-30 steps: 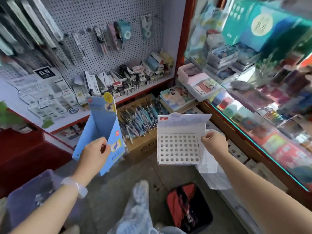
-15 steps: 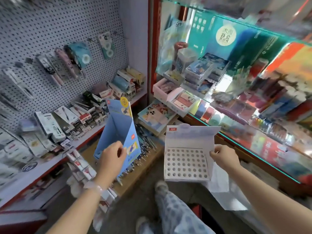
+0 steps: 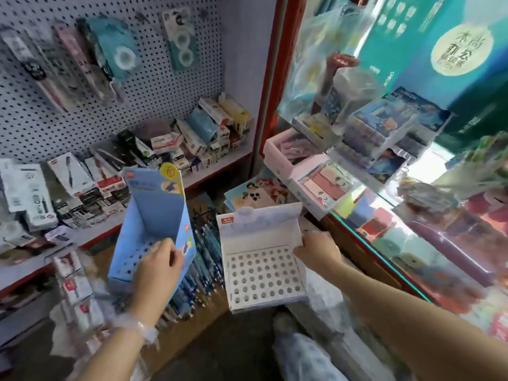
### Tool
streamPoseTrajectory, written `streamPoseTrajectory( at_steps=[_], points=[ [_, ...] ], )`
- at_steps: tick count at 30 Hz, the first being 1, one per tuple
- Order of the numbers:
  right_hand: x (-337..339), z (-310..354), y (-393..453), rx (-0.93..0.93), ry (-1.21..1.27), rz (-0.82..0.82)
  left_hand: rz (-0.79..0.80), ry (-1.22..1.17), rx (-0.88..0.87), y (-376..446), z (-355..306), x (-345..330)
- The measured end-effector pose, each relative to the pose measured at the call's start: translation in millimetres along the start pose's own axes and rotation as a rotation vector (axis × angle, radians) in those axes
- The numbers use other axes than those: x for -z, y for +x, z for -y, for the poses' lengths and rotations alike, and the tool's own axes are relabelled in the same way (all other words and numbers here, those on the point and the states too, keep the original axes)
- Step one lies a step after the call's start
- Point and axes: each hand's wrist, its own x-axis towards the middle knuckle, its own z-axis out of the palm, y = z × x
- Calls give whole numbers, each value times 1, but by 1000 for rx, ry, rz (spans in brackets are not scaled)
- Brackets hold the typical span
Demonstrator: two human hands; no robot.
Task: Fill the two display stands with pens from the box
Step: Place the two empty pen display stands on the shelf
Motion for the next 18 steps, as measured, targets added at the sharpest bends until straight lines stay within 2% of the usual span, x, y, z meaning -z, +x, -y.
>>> streamPoseTrajectory(
  at_steps=[4,9,14,18],
  points=[
    [-59,16,99,210,-147,-3,-100,62,-79,44,39,-88],
    [-95,10,162,300,-263,-68,-233,59,-122,68,67,-174],
    [-101,-47,189,265,-240,-123,-283,106,-304,74,44,-218],
    [-97,-118,174,221,-172,-173,-295,77,-314,29,1,-247]
  ],
)
